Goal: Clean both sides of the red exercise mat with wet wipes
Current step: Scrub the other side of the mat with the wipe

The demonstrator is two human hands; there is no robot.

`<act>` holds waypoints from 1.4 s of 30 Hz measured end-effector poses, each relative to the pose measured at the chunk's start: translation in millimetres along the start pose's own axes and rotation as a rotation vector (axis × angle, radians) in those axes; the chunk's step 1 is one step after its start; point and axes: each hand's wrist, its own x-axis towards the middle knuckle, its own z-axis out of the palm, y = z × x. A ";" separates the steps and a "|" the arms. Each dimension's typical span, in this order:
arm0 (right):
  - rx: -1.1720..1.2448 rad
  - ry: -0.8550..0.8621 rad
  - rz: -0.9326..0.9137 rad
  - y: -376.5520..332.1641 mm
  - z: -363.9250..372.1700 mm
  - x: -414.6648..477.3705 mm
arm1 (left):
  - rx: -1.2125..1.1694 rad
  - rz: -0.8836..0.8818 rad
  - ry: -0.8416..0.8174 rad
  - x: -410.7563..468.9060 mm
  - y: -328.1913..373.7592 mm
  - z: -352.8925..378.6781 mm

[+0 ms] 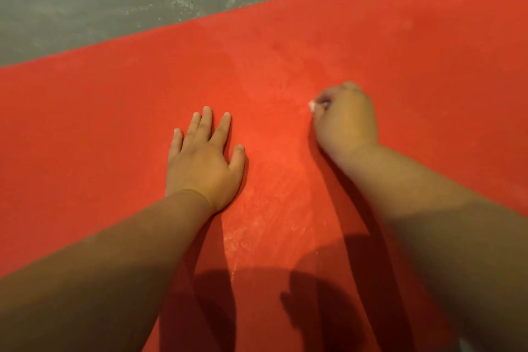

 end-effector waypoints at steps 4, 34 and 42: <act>0.158 -0.226 -0.404 -44.4 8.8 -49.2 | 0.007 -0.006 -0.011 2.4 -0.4 -0.2; 0.103 -0.211 -0.474 -6.6 14.1 30.2 | -0.020 -0.016 0.103 6.2 -0.6 0.5; 0.165 -0.069 -0.241 -32.4 31.7 9.5 | -0.001 0.086 0.328 67.8 -10.7 -5.3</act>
